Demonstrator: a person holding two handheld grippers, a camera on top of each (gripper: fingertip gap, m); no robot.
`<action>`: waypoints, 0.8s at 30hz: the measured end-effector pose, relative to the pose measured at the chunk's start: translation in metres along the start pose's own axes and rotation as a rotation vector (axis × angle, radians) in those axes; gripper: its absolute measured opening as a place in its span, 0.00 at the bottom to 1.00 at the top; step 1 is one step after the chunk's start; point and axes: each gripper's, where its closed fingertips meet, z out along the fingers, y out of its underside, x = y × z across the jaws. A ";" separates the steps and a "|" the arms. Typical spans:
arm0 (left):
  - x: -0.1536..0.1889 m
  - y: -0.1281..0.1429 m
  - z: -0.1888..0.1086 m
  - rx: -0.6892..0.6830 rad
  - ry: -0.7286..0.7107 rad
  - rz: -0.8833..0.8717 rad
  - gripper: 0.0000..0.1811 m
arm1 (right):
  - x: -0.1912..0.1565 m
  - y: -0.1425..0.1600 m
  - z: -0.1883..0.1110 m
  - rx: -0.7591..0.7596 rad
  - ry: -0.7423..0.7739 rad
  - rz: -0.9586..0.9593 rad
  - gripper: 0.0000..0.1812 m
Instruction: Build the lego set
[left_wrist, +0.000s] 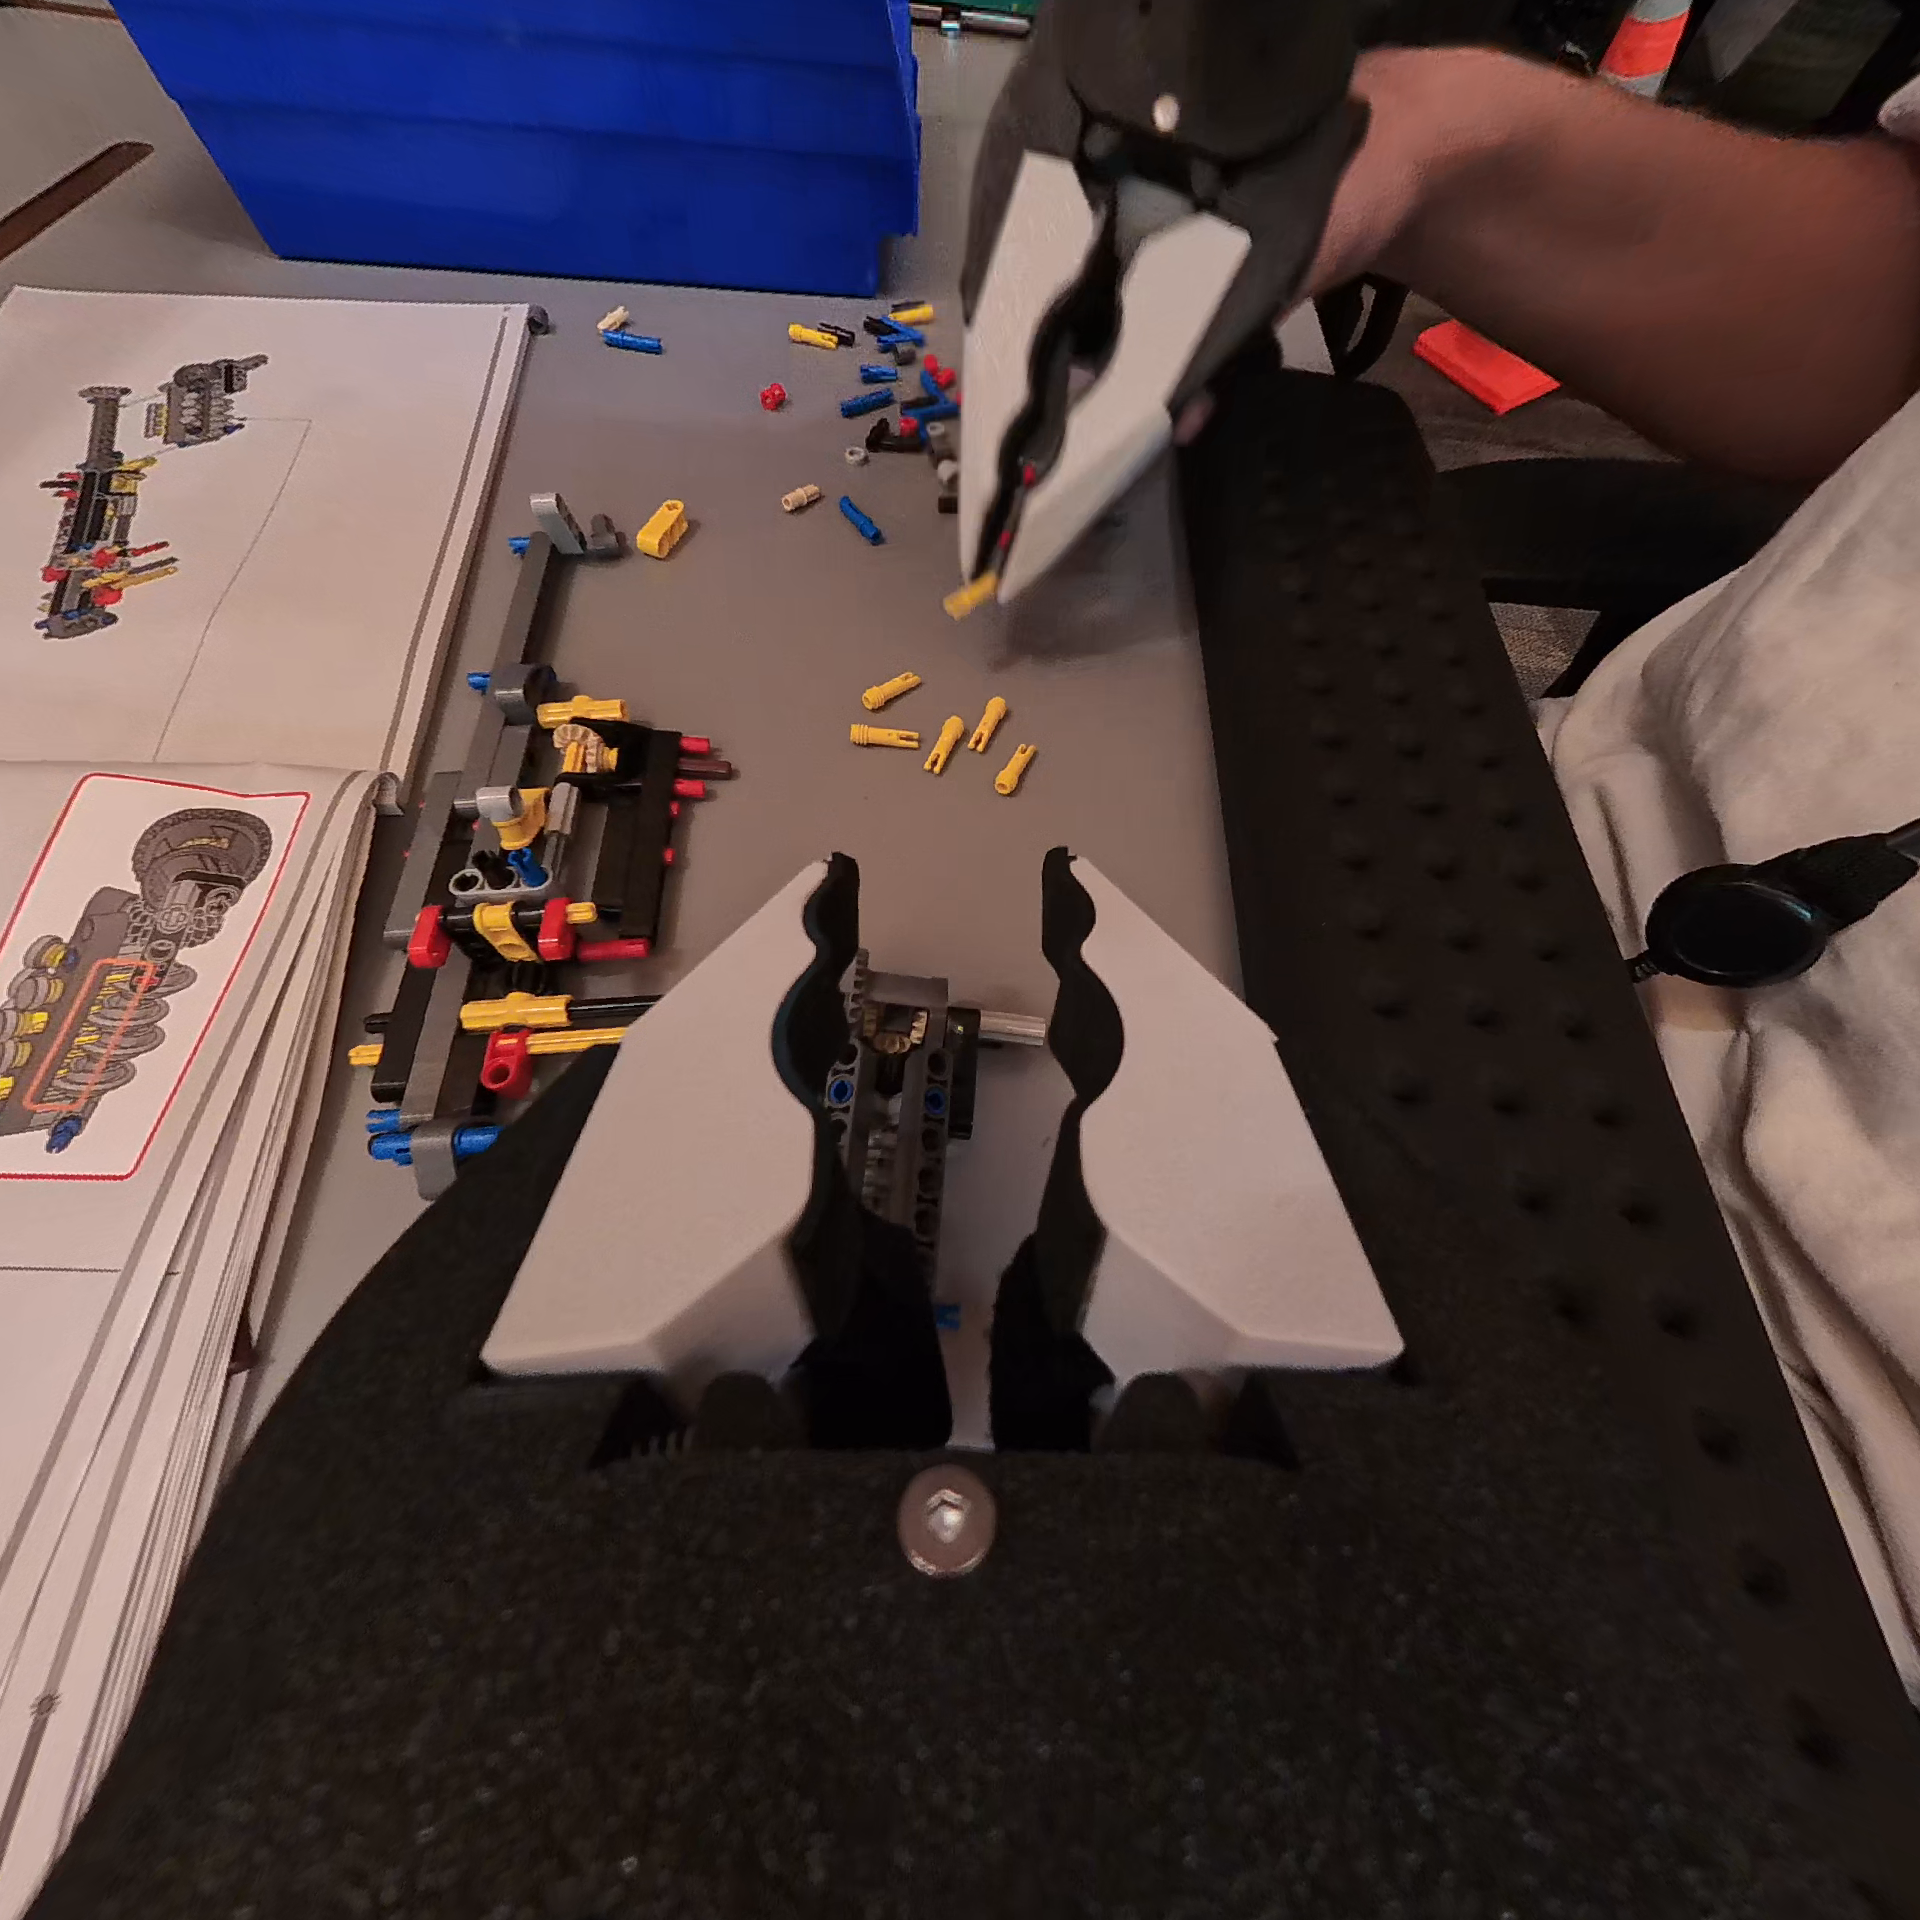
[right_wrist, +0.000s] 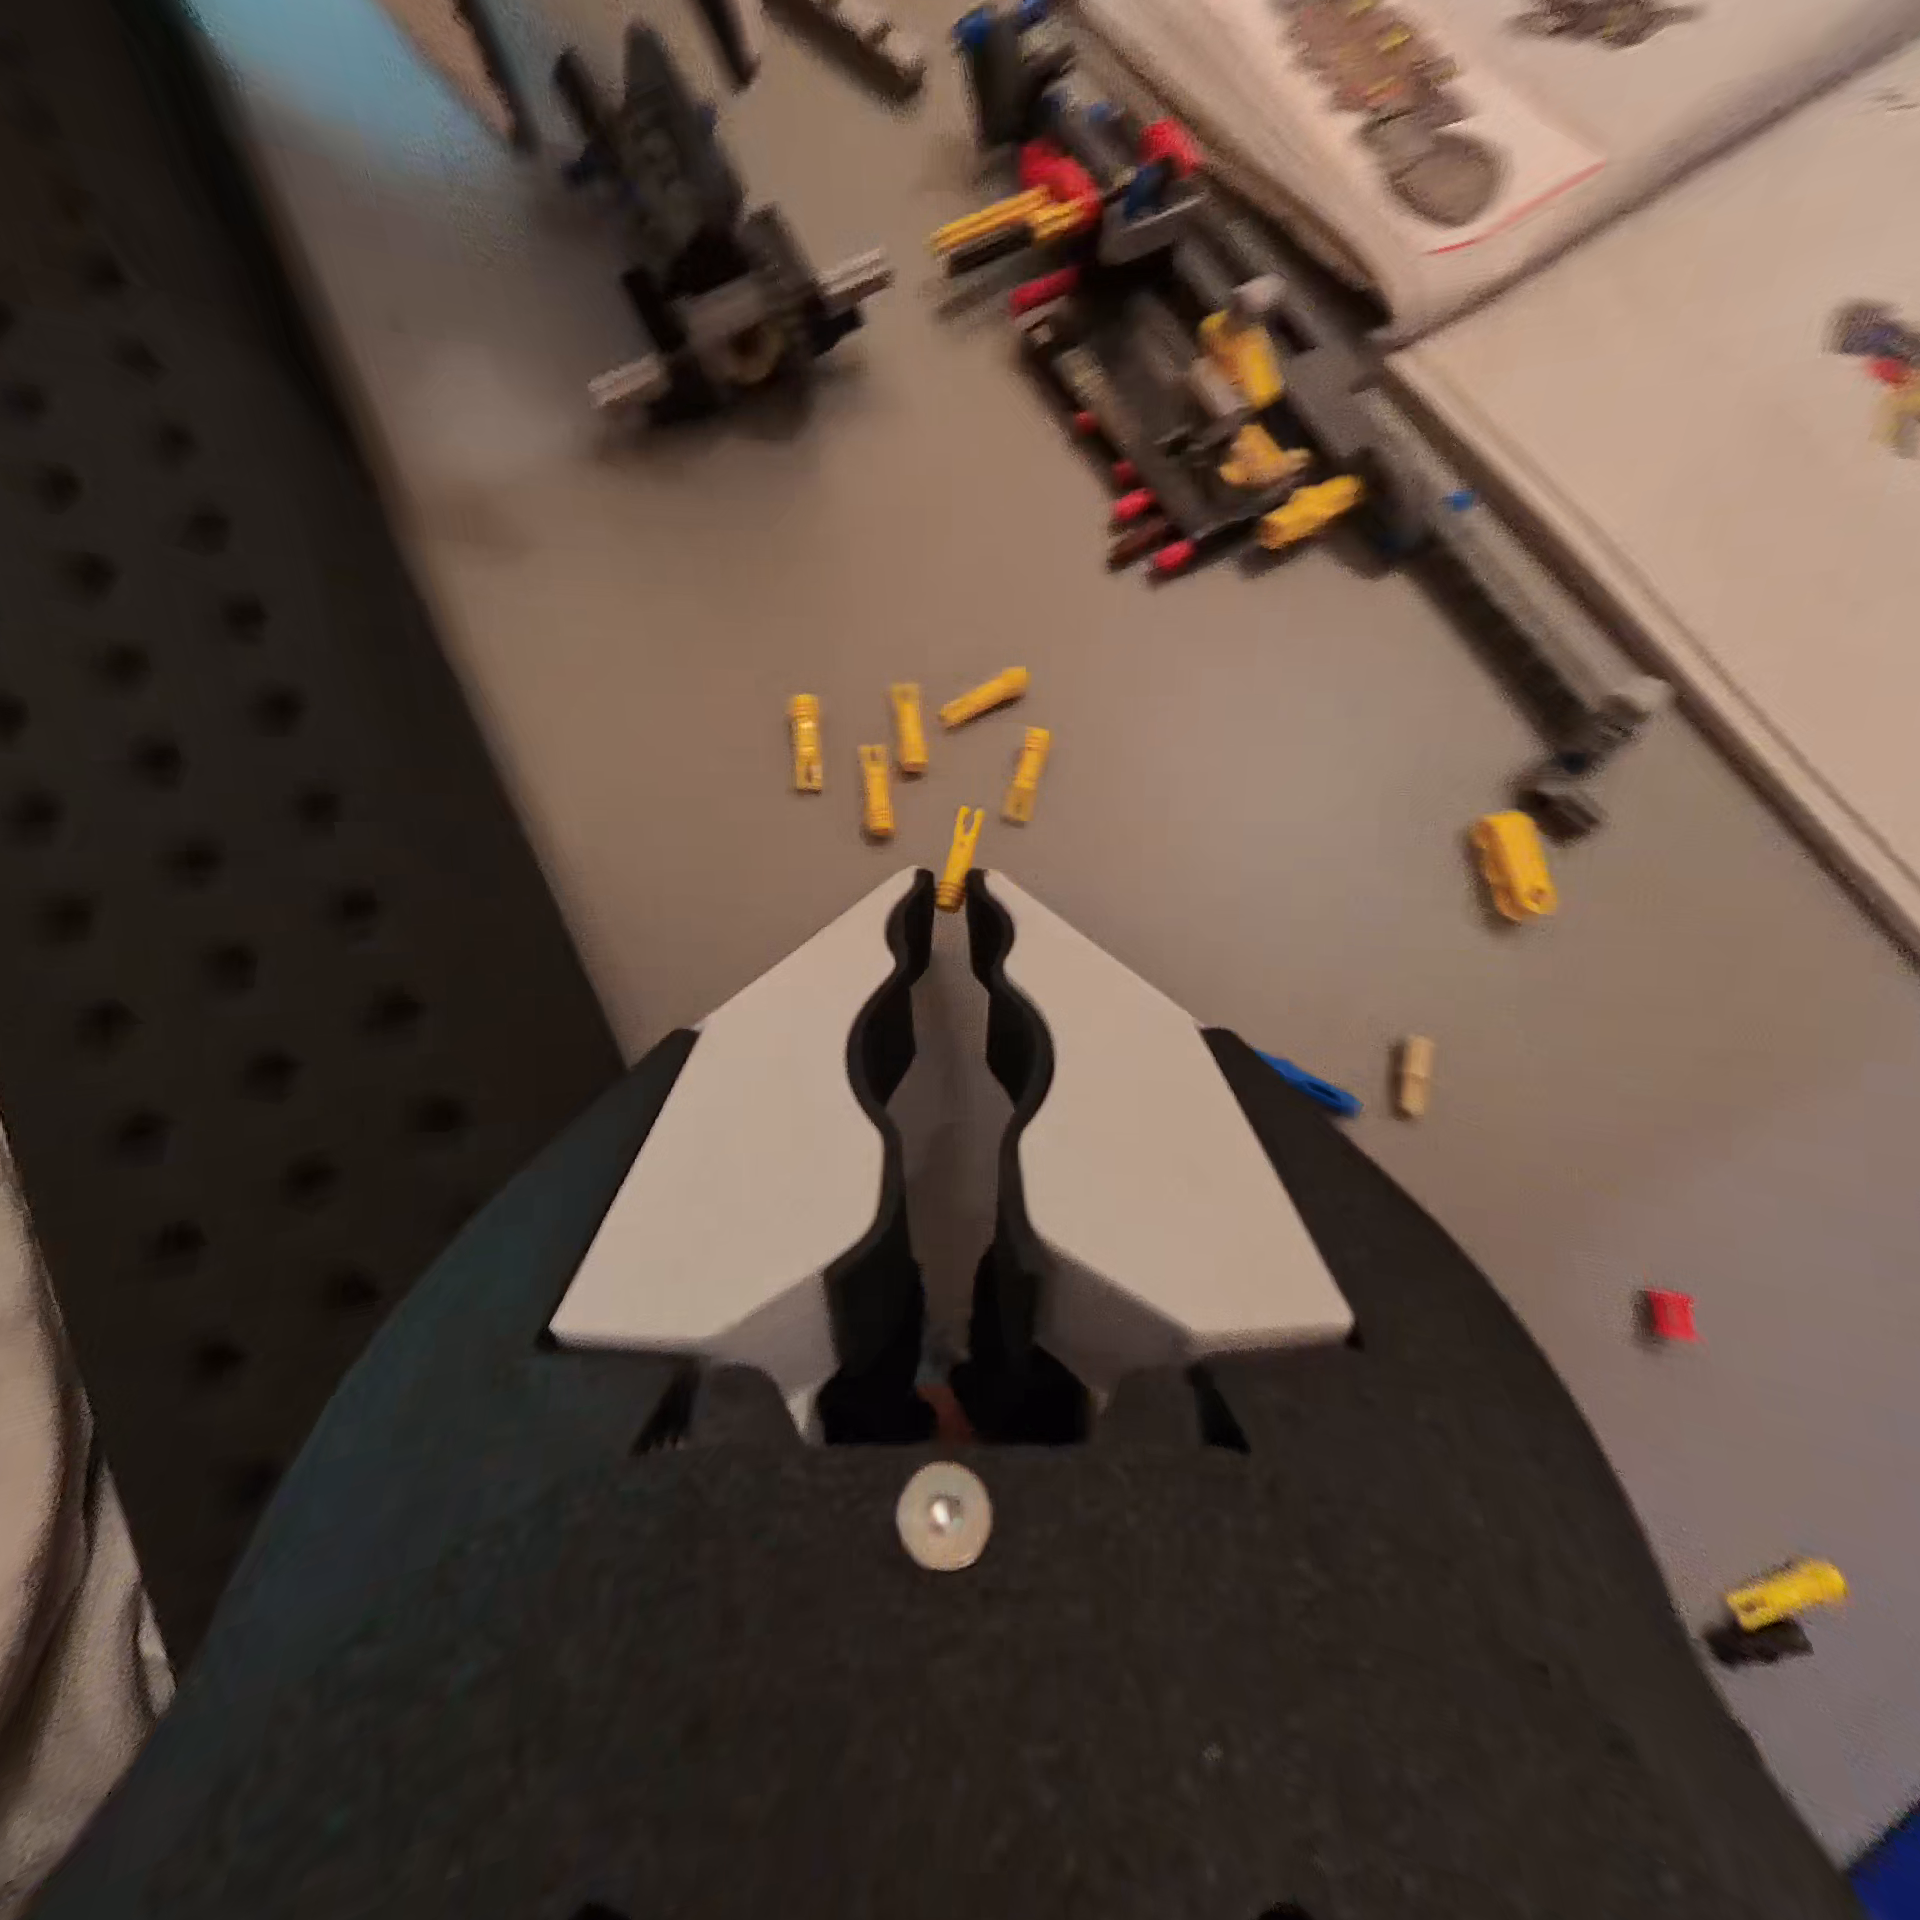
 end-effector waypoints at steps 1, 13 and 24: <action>0.000 0.000 0.000 0.000 0.000 0.000 0.19 | -0.006 0.001 0.006 -0.025 -0.007 -0.021 0.03; 0.002 0.000 0.000 -0.003 0.003 0.005 0.19 | 0.018 0.009 -0.013 -0.005 0.106 0.083 0.08; 0.007 0.005 0.005 -0.028 0.031 0.003 0.19 | 0.163 0.103 -0.084 0.021 0.751 0.560 0.10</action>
